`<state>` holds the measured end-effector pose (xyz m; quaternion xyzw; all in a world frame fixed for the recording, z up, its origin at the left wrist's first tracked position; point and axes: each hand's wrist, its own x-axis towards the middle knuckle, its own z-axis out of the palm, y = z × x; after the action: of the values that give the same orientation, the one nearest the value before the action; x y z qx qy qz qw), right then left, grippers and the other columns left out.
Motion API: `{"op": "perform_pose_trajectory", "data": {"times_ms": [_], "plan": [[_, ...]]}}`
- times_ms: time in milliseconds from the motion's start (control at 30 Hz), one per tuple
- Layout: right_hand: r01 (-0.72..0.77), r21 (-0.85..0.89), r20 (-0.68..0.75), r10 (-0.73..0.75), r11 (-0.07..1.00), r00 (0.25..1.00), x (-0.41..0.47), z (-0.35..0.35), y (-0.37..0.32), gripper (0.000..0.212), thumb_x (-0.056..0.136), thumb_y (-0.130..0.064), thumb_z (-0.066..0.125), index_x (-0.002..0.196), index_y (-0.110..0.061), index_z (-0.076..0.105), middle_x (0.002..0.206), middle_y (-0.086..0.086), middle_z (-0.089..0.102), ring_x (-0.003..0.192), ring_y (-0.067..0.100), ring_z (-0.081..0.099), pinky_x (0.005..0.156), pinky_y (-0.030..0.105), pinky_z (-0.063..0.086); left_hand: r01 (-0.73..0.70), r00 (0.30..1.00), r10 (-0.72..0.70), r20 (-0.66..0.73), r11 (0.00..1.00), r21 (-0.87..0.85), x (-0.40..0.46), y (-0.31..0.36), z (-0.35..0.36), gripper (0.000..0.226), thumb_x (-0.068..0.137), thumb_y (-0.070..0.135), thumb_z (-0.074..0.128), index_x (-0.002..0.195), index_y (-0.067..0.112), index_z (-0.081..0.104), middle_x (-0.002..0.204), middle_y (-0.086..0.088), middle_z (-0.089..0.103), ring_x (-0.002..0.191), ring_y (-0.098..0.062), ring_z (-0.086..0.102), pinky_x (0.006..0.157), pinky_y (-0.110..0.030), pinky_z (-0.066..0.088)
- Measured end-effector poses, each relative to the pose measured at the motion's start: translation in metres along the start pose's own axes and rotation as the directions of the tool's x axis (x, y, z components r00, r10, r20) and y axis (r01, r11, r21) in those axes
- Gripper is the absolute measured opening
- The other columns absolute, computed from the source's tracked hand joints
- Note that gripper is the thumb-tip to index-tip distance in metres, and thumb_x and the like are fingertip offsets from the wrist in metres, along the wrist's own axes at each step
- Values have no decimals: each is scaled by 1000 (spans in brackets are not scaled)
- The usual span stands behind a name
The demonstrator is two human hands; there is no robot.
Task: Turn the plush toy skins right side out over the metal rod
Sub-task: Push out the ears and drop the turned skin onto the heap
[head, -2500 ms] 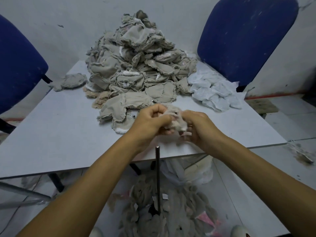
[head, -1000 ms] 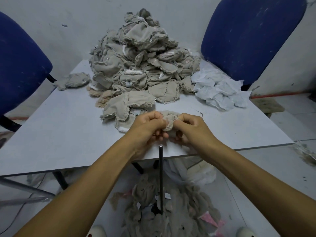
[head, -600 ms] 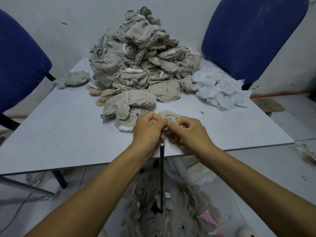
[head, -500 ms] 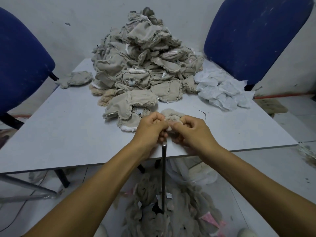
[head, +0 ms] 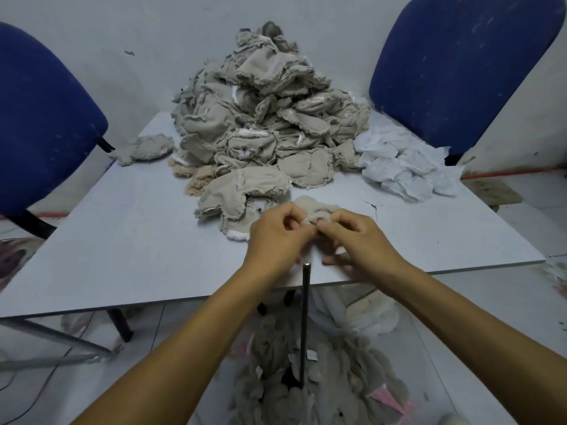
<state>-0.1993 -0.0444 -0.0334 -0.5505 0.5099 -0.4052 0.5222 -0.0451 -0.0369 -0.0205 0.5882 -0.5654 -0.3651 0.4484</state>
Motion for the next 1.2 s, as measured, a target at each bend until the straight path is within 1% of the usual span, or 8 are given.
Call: {"op": "perform_pose_trajectory", "data": {"times_ms": [167, 267, 400, 533, 733, 867, 1033, 1200], "plan": [[114, -369, -214, -204, 922, 955, 1, -11, -3, 25, 81, -17, 72, 63, -11, 55, 64, 9, 59, 68, 29, 65, 70, 52, 58, -295, 952, 277, 129, 944, 148, -6, 9, -5, 11, 82, 21, 77, 82, 31, 72, 86, 12, 60, 81, 0, 56, 70, -15, 41], [58, -177, -297, -109, 983, 949, 2, -14, -4, 28, 84, -12, 65, 59, -2, 57, 64, 16, 61, 58, 29, 66, 49, 44, 55, -463, 883, 431, 183, 865, 195, -6, 15, -12, 33, 77, 9, 76, 101, 29, 67, 115, 5, 51, 115, -10, 47, 95, -21, 39], [-8, 13, 119, 7, 1000, 993, -3, -9, -10, 26, 88, -5, 58, 65, -5, 70, 64, 15, 66, 55, 24, 60, 43, 25, 45, -544, 827, 403, 393, 751, 375, 6, 13, -26, 67, 75, 15, 81, 134, 22, 53, 143, 1, 44, 133, -11, 38, 109, -25, 33], [-158, 287, 35, 155, 945, 987, 7, -5, -10, 34, 91, -2, 48, 66, -22, 61, 52, 6, 46, 42, 15, 44, 39, 19, 36, -453, 855, 265, 447, 801, 391, 13, 3, -26, 67, 70, 14, 87, 131, 23, 61, 117, 5, 65, 108, -9, 55, 87, -11, 38], [-135, 660, 1, 179, 739, 984, 10, -9, -14, 16, 95, -10, 61, 104, -22, 55, 68, 7, 67, 58, 16, 64, 50, 27, 54, -140, 970, 64, 236, 937, 319, 23, -7, -24, 33, 78, 10, 72, 64, 40, 68, 70, 12, 68, 81, -21, 63, 67, -25, 46], [228, 177, -83, -216, 958, 973, 5, -15, -8, 15, 91, -16, 71, 103, -22, 63, 96, 5, 72, 86, 22, 71, 72, 37, 62, -13, 970, -29, 241, 986, 168, 27, -5, -24, 20, 64, 19, 64, 79, 27, 74, 87, -8, 76, 93, -36, 69, 92, -52, 53], [397, -148, -178, -419, 906, 890, 4, -13, -4, 15, 87, -13, 74, 93, -27, 71, 100, 2, 64, 86, 22, 68, 66, 41, 62, -9, 964, -46, 262, 979, 204, 30, -5, -24, 8, 64, 24, 65, 58, 28, 67, 53, 11, 59, 58, -17, 54, 69, -32, 42], [358, 33, -312, -330, 933, 891, 6, -12, -9, 17, 92, -9, 68, 85, -25, 67, 90, -3, 69, 80, 11, 69, 56, 25, 56, -32, 956, -41, 291, 970, 239, 31, -6, -35, 21, 87, 3, 69, 75, 21, 70, 75, 3, 68, 77, -19, 60, 78, -32, 44]]}}
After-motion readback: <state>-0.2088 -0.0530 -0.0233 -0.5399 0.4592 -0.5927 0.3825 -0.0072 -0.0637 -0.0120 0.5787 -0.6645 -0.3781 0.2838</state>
